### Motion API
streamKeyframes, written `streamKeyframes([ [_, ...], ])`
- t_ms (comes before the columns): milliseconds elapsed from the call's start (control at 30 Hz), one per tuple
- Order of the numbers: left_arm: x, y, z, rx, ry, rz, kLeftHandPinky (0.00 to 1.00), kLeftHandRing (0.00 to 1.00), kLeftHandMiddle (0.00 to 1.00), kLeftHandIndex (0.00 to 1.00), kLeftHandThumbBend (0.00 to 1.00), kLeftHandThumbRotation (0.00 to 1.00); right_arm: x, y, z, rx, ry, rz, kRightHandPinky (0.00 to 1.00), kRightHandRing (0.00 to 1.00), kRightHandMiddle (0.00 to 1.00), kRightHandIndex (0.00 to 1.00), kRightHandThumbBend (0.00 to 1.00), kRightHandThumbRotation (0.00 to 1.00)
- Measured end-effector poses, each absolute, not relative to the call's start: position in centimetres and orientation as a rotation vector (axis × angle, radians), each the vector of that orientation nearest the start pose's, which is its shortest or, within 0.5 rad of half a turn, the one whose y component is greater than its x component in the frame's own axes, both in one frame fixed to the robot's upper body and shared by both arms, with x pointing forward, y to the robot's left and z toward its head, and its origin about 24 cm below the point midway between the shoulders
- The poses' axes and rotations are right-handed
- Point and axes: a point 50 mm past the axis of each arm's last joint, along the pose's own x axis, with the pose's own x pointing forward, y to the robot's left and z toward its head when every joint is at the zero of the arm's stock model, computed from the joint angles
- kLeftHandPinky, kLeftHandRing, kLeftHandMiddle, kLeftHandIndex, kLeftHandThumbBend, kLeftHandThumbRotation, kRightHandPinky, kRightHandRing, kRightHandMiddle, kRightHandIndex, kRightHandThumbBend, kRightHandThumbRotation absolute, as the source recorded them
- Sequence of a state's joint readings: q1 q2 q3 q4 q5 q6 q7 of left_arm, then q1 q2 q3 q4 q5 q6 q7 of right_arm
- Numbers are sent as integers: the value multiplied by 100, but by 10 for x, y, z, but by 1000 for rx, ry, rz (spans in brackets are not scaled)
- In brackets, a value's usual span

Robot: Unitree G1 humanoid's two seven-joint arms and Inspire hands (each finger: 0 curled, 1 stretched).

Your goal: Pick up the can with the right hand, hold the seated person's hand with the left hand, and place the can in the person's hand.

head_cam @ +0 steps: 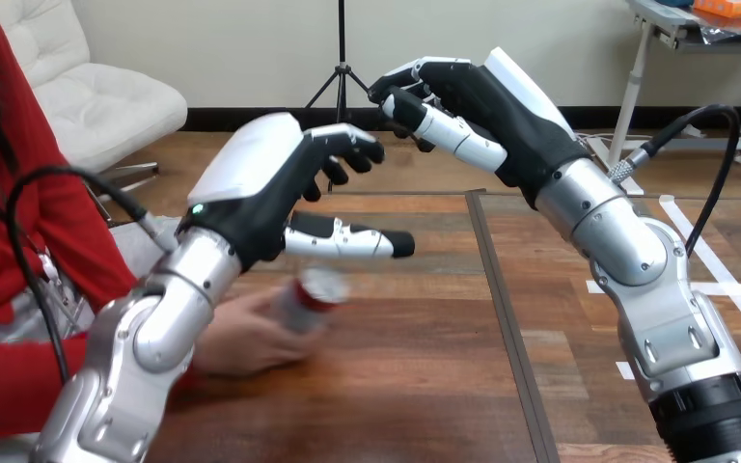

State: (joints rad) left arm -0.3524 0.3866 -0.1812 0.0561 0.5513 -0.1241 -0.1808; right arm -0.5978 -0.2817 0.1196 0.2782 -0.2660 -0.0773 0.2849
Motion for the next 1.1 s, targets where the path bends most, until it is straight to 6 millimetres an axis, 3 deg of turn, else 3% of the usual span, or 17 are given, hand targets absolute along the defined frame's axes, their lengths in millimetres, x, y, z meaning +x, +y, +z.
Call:
streamKeyframes([
  [333, 298, 146, 112, 966, -313, -354, 62, 76, 78, 80, 100, 58, 343, -130, 147, -620, -301, 421, 59, 66, 72, 75, 100, 100],
  [533, 293, 147, 105, 943, -298, -341, 63, 78, 80, 81, 98, 65, 338, -133, 141, -593, -294, 425, 58, 65, 72, 76, 100, 100],
  [767, 284, 150, 97, 886, -290, -305, 64, 78, 81, 82, 83, 78, 327, -138, 132, -539, -289, 422, 56, 67, 74, 77, 100, 100],
  [1100, 265, 154, 85, 572, -279, -254, 65, 78, 80, 80, 67, 94, 300, -148, 117, -425, -301, 395, 58, 70, 75, 80, 100, 100],
])
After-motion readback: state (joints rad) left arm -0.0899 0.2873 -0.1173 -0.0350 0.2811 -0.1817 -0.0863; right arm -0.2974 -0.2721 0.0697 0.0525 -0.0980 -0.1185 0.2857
